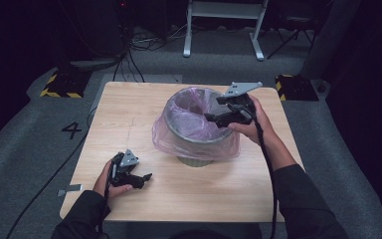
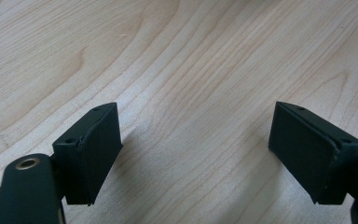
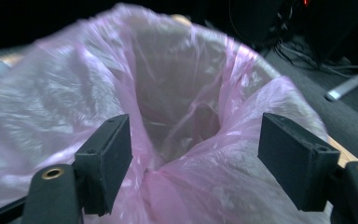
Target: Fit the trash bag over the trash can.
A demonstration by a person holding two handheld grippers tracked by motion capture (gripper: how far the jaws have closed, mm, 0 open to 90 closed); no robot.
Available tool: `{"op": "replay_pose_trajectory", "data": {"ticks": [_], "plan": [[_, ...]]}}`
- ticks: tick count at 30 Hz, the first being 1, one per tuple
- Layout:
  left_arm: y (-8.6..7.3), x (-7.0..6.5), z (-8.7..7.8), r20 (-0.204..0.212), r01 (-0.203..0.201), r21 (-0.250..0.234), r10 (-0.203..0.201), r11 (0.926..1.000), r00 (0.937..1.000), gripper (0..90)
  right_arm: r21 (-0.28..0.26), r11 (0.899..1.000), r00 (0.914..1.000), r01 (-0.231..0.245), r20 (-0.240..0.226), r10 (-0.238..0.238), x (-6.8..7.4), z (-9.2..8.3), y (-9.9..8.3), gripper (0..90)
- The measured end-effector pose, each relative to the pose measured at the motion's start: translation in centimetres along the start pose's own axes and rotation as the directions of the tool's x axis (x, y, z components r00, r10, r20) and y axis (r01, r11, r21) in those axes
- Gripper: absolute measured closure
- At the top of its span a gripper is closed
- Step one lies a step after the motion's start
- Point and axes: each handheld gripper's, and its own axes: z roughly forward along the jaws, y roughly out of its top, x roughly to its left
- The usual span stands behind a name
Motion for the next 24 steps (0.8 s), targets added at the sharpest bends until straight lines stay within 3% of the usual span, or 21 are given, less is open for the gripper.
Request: {"op": "replay_pose_trajectory", "data": {"ticks": [6, 10, 13, 16, 18, 19, 22, 24], "plan": [[0.0, 0.0, 0.0, 0.006, 0.008, 0.000, -0.008, 1.0000, 0.9999, 16.8, 0.114, 0.993, 0.9996, -0.013, 0.028, 0.009, -0.3, 2.6, 0.6, 26.0], [0.0, 0.0, 0.0, 0.006, 0.005, 0.001, -0.005, 1.0000, 1.0000, 16.9, 0.156, 0.987, 0.9992, 0.026, 0.027, -0.031, 0.2, 3.0, 0.8, 26.0], [0.0, 0.0, 0.0, 0.012, 0.009, 0.000, -0.009, 1.0000, 0.9999, 16.9, 0.213, 0.974, 0.9973, 0.070, 0.005, -0.073, 0.8, 3.3, 0.9, 25.8], [0.0, 0.0, 0.1, 0.018, 0.009, 0.001, -0.009, 1.0000, 0.9998, 16.9, 0.282, 0.949, 0.9895, 0.144, -0.025, -0.142, 1.4, 3.6, 1.1, 26.2], [0.0, 0.0, 0.1, 0.018, 0.007, 0.002, -0.007, 1.0000, 0.9998, 16.9, 0.321, 0.932, 0.9858, 0.167, -0.039, -0.163, 1.6, 4.0, 1.1, 26.7], [0.0, 0.0, 0.1, 0.020, 0.007, 0.002, -0.007, 1.0000, 0.9998, 17.0, 0.347, 0.921, 0.9843, 0.176, -0.053, -0.168, 1.7, 4.2, 1.1, 27.0], [0.0, 0.0, 0.0, 0.023, 0.002, 0.003, -0.002, 1.0000, 0.9997, 17.1, 0.434, 0.874, 0.9755, 0.220, -0.112, -0.189, 1.8, 4.8, 1.1, 27.3], [0.0, -0.1, 0.0, 0.022, -0.001, 0.000, 0.001, 1.0000, 0.9997, 17.3, 0.464, 0.856, 0.9738, 0.226, -0.127, -0.189, 1.8, 5.1, 1.1, 27.8]]}}
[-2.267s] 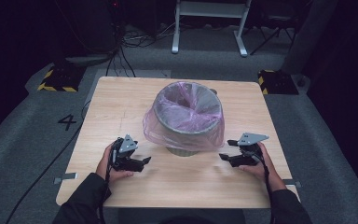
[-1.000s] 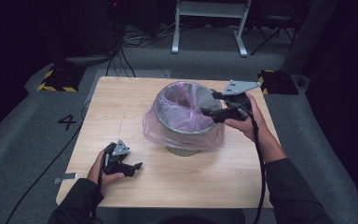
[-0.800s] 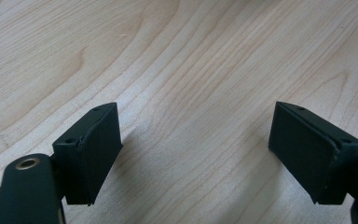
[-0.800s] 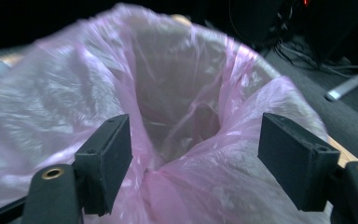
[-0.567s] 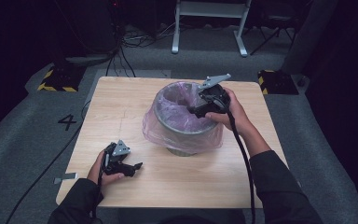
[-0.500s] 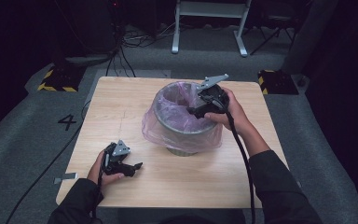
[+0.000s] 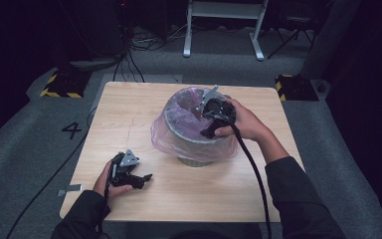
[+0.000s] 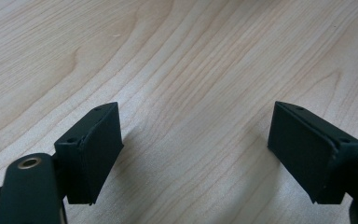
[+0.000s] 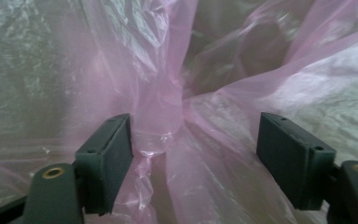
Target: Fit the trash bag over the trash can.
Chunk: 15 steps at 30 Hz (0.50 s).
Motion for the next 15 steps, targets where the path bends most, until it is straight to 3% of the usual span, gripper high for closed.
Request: {"op": "replay_pose_trajectory", "data": {"ticks": [5, 8, 12, 15], "plan": [[0.00, -0.01, -0.01, 0.003, -0.003, 0.000, 0.003, 1.0000, 1.0000, 17.3, 0.067, 0.998, 0.9998, 0.016, -0.016, -0.015, -0.20, 0.53, 0.33, 24.8], [0.01, 0.01, -0.01, 0.004, -0.010, 0.001, 0.010, 1.0000, 0.9999, 17.4, 0.079, 0.997, 1.0000, -0.007, -0.002, 0.007, 0.00, 0.53, 0.31, 24.1], [0.05, 0.19, 0.02, 0.013, -0.005, 0.007, 0.004, 1.0000, 0.9999, 17.1, -0.004, 1.000, 0.9995, -0.031, 0.008, 0.031, -0.09, 0.10, -0.09, 22.4], [0.08, 0.23, 0.04, 0.012, -0.004, 0.010, 0.004, 0.9999, 0.9999, 16.2, -0.081, 0.994, 0.9970, -0.068, 0.031, 0.071, 0.02, -0.37, -0.46, 22.3]]}}
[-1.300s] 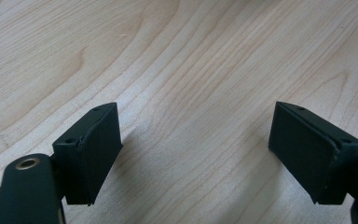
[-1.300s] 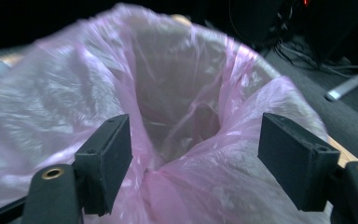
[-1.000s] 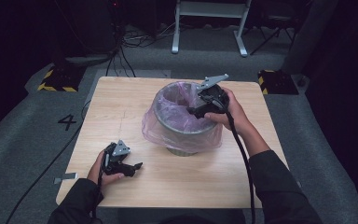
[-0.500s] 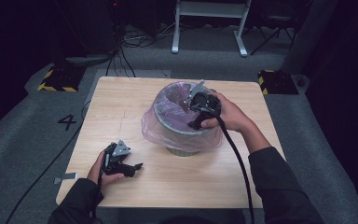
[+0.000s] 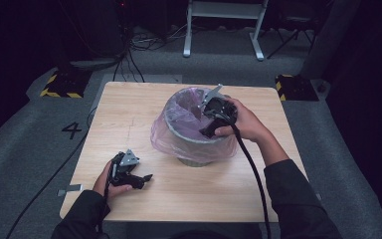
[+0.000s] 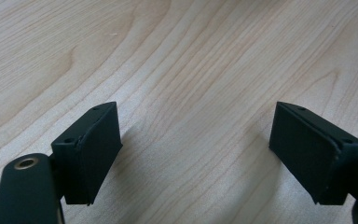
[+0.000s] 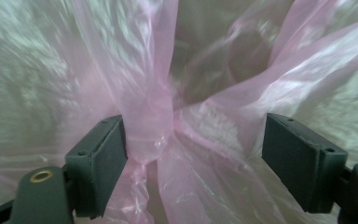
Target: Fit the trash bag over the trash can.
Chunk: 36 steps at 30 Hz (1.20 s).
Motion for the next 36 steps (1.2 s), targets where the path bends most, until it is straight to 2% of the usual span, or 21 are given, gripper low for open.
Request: {"op": "replay_pose_trajectory", "data": {"ticks": [3, 5, 7, 10, 14, 16, 20, 22, 24, 27, 31, 34, 36], "plan": [[0.0, 0.0, 0.0, -0.002, 0.000, 0.000, 0.000, 1.0000, 1.0000, 15.9, -0.094, 0.995, 0.9998, -0.019, 0.006, 0.020, 0.0, -0.7, -0.5, 23.4], [0.0, 0.0, 0.0, -0.003, 0.001, -0.001, -0.001, 1.0000, 1.0000, 15.9, -0.148, 0.988, 0.9986, -0.047, 0.016, 0.050, -0.2, -1.2, -0.9, 24.2], [0.0, 0.0, 0.0, -0.004, 0.005, 0.001, -0.005, 1.0000, 1.0000, 15.8, -0.199, 0.976, 0.9958, -0.088, 0.008, 0.092, -0.3, -1.8, -1.3, 24.2], [0.0, 0.0, 0.0, -0.007, 0.005, -0.001, -0.005, 1.0000, 1.0000, 15.8, -0.268, 0.956, 0.9918, -0.116, 0.020, 0.126, -0.4, -2.8, -2.0, 23.7], [0.0, 0.0, 0.0, -0.006, 0.010, -0.003, -0.010, 0.9999, 0.9999, 15.8, -0.333, 0.937, 0.9899, -0.108, 0.050, 0.132, 0.1, -4.3, -3.2, 22.8], [0.0, 0.0, 0.1, -0.005, 0.014, -0.004, -0.014, 0.9999, 0.9999, 15.7, -0.365, 0.923, 0.9883, -0.121, 0.042, 0.147, 0.4, -5.1, -3.9, 22.8], [0.0, 0.0, 0.1, -0.006, 0.016, -0.003, -0.016, 0.9999, 0.9999, 15.6, -0.406, 0.908, 0.9882, -0.108, 0.056, 0.143, 1.0, -6.4, -5.2, 22.2], [0.0, 0.0, 0.1, -0.006, 0.016, -0.003, -0.016, 0.9999, 0.9999, 15.5, -0.430, 0.896, 0.9868, -0.109, 0.062, 0.149, 1.3, -7.0, -6.0, 22.2], [0.0, 0.0, 0.1, -0.006, 0.018, -0.003, -0.018, 0.9998, 0.9998, 15.5, -0.454, 0.884, 0.9870, -0.114, 0.049, 0.153, 1.6, -7.6, -7.0, 21.9], [0.0, 0.0, 0.1, -0.006, 0.018, -0.002, -0.018, 0.9998, 0.9998, 15.5, -0.460, 0.884, 0.9877, -0.083, 0.080, 0.135, 2.4, -8.2, -8.5, 21.0], [0.0, 0.0, 0.1, -0.007, 0.018, -0.002, -0.018, 0.9998, 0.9998, 15.2, -0.470, 0.878, 0.9874, -0.086, 0.078, 0.138, 3.1, -8.6, -10.8, 20.7], [0.0, 0.0, 0.1, -0.007, 0.018, 0.000, -0.018, 0.9998, 0.9998, 15.1, -0.448, 0.890, 0.9843, -0.081, 0.104, 0.142, 3.4, -8.3, -12.4, 20.5], [0.1, 0.0, 0.1, -0.009, 0.022, 0.001, -0.022, 0.9998, 0.9997, 15.0, -0.437, 0.895, 0.9832, -0.089, 0.105, 0.149, 3.5, -8.0, -13.5, 20.4]]}}
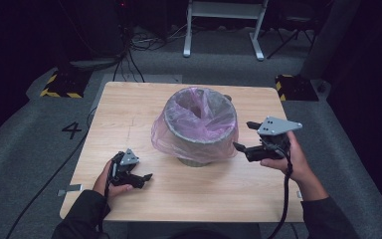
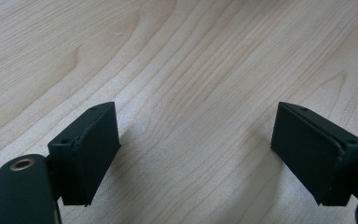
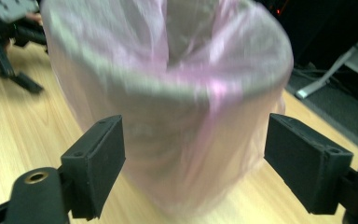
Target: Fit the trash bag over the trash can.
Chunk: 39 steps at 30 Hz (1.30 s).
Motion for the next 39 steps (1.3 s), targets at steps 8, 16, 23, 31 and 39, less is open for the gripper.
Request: {"op": "replay_pose_trajectory", "data": {"ticks": [8, 16, 23, 31, 39], "plan": [[0.1, 0.1, 0.1, -0.012, 0.005, -0.003, -0.005, 1.0000, 0.9999, 14.5, 0.100, 0.995, 0.9990, -0.011, 0.043, 0.007, 0.4, 0.1, -5.2, 19.9], [0.1, 0.1, 0.1, -0.012, 0.005, -0.002, -0.005, 1.0000, 0.9999, 14.4, 0.243, 0.969, 0.9951, -0.041, 0.097, 0.018, 0.6, 2.0, -11.5, 19.5], [0.1, 0.1, 0.1, -0.012, 0.005, -0.002, -0.005, 1.0000, 0.9999, 14.4, 0.252, 0.962, 0.9914, -0.108, 0.098, 0.086, 0.4, 2.4, -14.8, 18.7], [0.1, 0.0, 0.1, -0.013, 0.007, -0.003, -0.007, 1.0000, 0.9999, 14.4, 0.207, 0.947, 0.9694, -0.245, 0.058, 0.238, 0.5, 2.4, -18.4, 17.8], [0.1, 0.1, 0.1, -0.012, 0.004, 0.001, -0.004, 1.0000, 0.9999, 14.1, 0.194, 0.933, 0.9523, -0.304, 0.087, 0.292, 0.3, 2.1, -18.9, 15.0]]}}
